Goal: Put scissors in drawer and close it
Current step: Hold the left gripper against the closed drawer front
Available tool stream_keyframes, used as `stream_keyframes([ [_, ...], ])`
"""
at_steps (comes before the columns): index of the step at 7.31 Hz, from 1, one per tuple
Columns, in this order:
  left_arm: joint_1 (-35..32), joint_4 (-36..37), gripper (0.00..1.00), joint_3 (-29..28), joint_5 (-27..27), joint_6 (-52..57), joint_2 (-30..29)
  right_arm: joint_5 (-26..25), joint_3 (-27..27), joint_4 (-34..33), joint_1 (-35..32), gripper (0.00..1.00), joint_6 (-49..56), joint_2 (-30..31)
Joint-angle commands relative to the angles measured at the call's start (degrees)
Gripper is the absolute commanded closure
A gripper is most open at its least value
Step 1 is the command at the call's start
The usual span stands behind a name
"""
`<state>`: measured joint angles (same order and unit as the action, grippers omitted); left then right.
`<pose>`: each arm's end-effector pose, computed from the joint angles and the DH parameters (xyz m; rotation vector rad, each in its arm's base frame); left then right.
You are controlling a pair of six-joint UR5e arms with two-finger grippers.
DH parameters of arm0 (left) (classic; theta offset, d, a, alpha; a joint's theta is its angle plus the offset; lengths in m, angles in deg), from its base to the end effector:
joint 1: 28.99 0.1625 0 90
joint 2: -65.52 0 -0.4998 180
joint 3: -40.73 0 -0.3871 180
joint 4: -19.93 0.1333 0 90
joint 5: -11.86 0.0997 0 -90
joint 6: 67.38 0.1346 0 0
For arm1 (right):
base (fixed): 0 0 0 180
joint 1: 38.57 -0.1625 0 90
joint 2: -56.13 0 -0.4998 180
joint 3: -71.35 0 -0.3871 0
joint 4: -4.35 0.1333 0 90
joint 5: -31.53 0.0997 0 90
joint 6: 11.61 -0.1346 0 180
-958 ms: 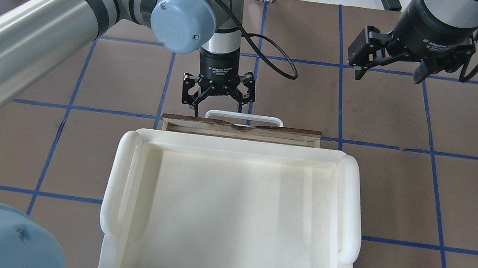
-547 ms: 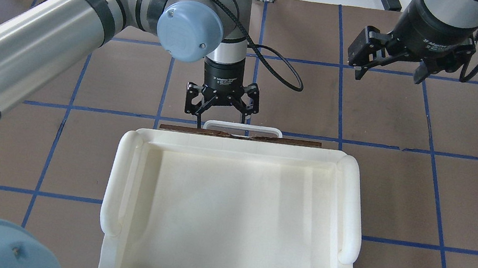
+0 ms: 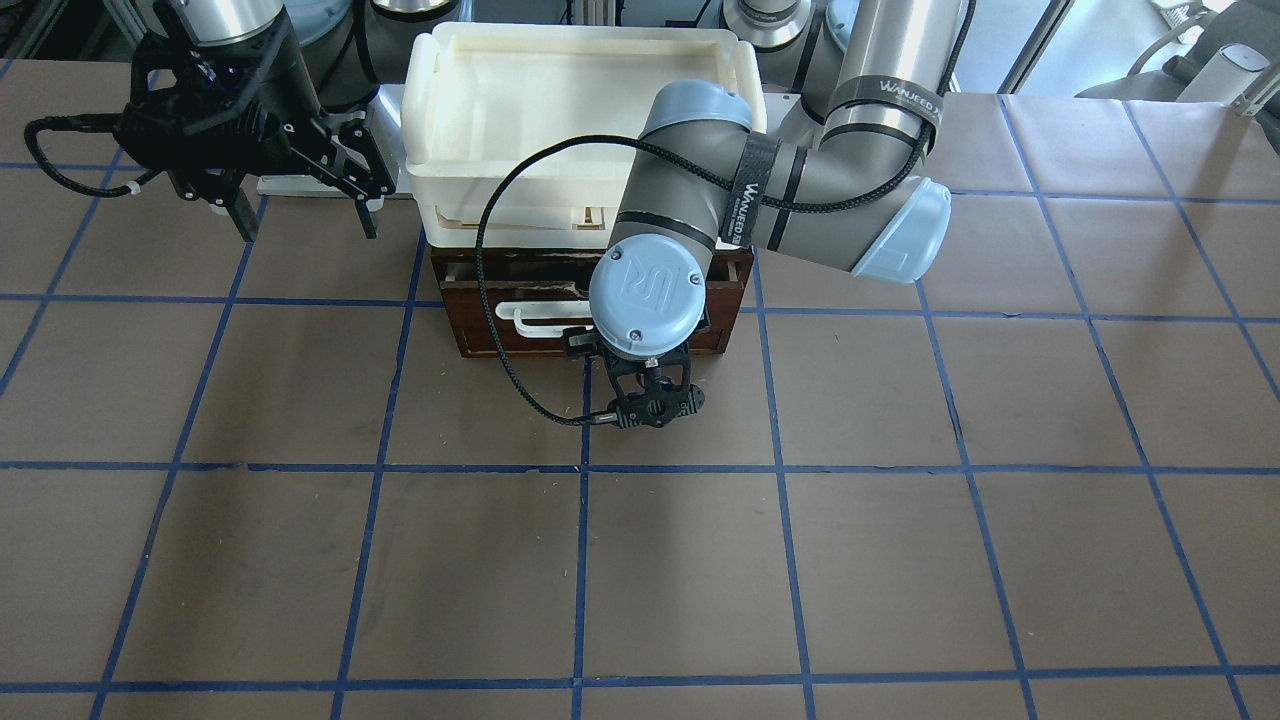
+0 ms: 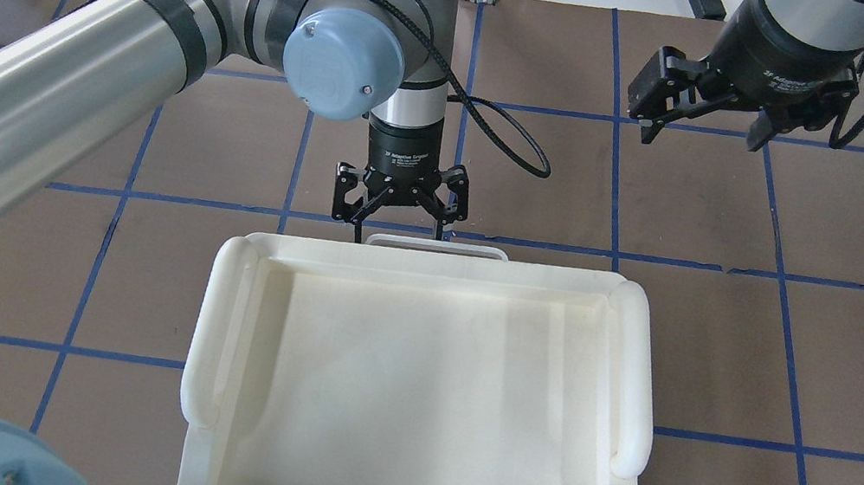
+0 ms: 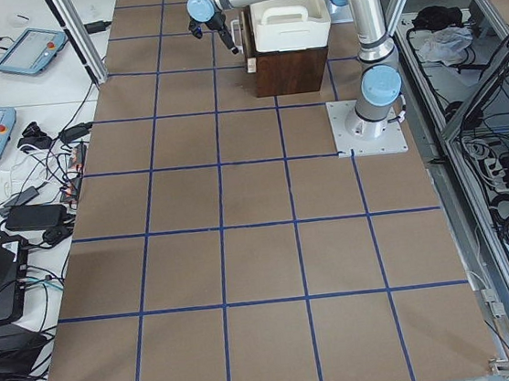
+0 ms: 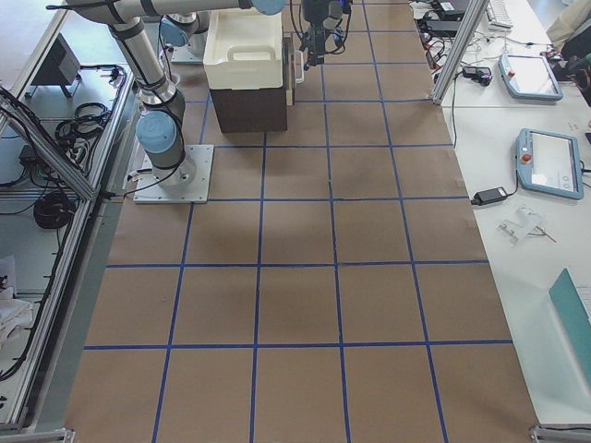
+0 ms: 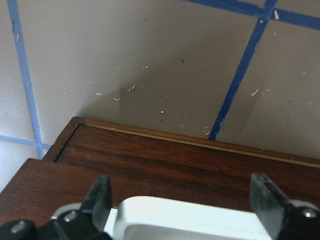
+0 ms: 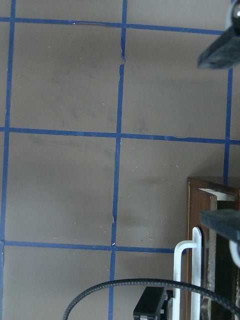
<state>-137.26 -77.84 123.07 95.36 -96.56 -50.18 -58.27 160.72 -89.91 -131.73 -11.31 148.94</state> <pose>-0.3343 -0.5387 0.3292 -0.3223 2.9662 0.6940 0.1600 -0.4706 0.5649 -0.0948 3.1263 -0.2103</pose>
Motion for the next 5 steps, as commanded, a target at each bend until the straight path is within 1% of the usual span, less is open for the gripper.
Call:
stream_keyframes([
  [1,0.1,-1.7,0.00,0.0,-0.2,0.0,-0.2,0.0,0.0,0.0,0.0,0.00,0.1,0.0],
  [5,0.0,-3.7,0.00,0.1,-0.9,-0.1,0.6,0.0,0.1,0.0,0.0,0.00,0.1,0.0],
])
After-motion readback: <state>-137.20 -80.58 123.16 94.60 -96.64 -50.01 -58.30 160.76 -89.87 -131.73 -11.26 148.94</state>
